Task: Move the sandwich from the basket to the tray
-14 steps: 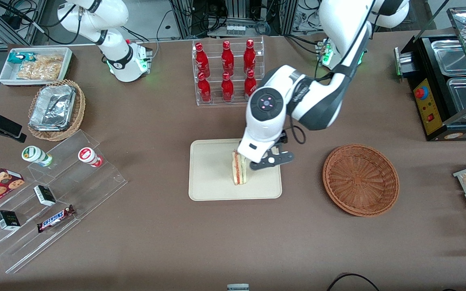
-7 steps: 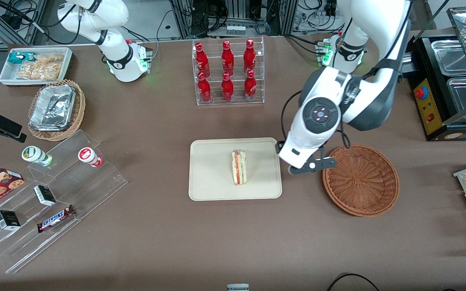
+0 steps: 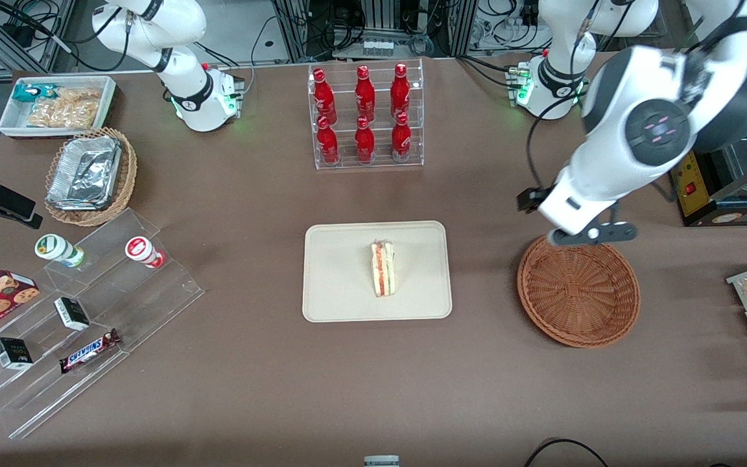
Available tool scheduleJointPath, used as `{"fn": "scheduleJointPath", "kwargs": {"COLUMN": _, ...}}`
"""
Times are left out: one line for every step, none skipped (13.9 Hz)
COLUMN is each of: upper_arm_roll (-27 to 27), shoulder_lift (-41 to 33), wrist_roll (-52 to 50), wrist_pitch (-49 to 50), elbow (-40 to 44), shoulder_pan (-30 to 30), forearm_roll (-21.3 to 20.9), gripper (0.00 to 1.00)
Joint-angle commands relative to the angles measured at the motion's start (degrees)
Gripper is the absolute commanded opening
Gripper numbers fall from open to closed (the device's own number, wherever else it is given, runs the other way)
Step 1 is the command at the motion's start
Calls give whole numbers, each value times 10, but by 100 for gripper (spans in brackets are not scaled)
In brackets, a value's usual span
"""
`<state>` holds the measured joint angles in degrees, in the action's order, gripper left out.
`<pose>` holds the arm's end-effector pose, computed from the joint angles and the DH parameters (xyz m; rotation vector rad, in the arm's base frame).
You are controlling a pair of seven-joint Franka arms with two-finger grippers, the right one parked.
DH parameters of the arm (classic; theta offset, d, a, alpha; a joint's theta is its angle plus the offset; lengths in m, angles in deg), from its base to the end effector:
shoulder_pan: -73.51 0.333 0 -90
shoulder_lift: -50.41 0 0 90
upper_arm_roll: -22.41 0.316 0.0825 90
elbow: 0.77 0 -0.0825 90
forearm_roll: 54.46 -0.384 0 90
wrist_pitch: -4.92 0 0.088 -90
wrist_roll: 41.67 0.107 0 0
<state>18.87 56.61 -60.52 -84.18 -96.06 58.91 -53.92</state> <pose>0.5436 -0.1776 0.5193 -3.0713 -0.0198 0.3237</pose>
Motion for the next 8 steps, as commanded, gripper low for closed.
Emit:
{"fn": "scheduleJointPath", "kwargs": {"upper_arm_roll": -43, "shoulder_lift": -65, "wrist_roll": 84, "wrist_pitch": 41, "elbow": -25, "shoulder_pan": 75, "forearm_roll": -1, "gripper": 100}}
{"fn": "scheduleJointPath", "kwargs": {"upper_arm_roll": -41, "shoulder_lift": -80, "wrist_roll": 121, "wrist_pitch": 62, "elbow": -24, "shoulder_pan": 90, "forearm_roll": -1, "gripper": 100}}
{"fn": "scheduleJointPath", "kwargs": {"upper_arm_roll": -41, "shoulder_lift": -90, "wrist_roll": 152, "wrist_pitch": 74, "elbow": -18, "shoulder_pan": 112, "forearm_roll": -1, "gripper": 100}}
{"fn": "scheduleJointPath", "kwargs": {"upper_arm_roll": -39, "shoulder_lift": -91, "wrist_roll": 172, "wrist_pitch": 83, "elbow": -8, "shoulder_pan": 125, "forearm_roll": -1, "gripper": 100}}
{"fn": "scheduleJointPath", "kwargs": {"upper_arm_roll": -38, "shoulder_lift": -91, "wrist_roll": 187, "wrist_pitch": 93, "elbow": 5, "shoulder_pan": 141, "forearm_roll": -1, "gripper": 100}}
{"fn": "scheduleJointPath", "kwargs": {"upper_arm_roll": -33, "shoulder_lift": -92, "wrist_roll": 195, "wrist_pitch": 99, "elbow": 13, "shoulder_pan": 150, "forearm_roll": -1, "gripper": 100}}
{"fn": "scheduleJointPath", "kwargs": {"upper_arm_roll": -5, "shoulder_lift": -92, "wrist_roll": 196, "wrist_pitch": 98, "elbow": 19, "shoulder_pan": 148, "forearm_roll": 1, "gripper": 100}}
{"fn": "scheduleJointPath", "kwargs": {"upper_arm_roll": 11, "shoulder_lift": -93, "wrist_roll": 196, "wrist_pitch": 95, "elbow": 19, "shoulder_pan": 147, "forearm_roll": 5, "gripper": 100}}
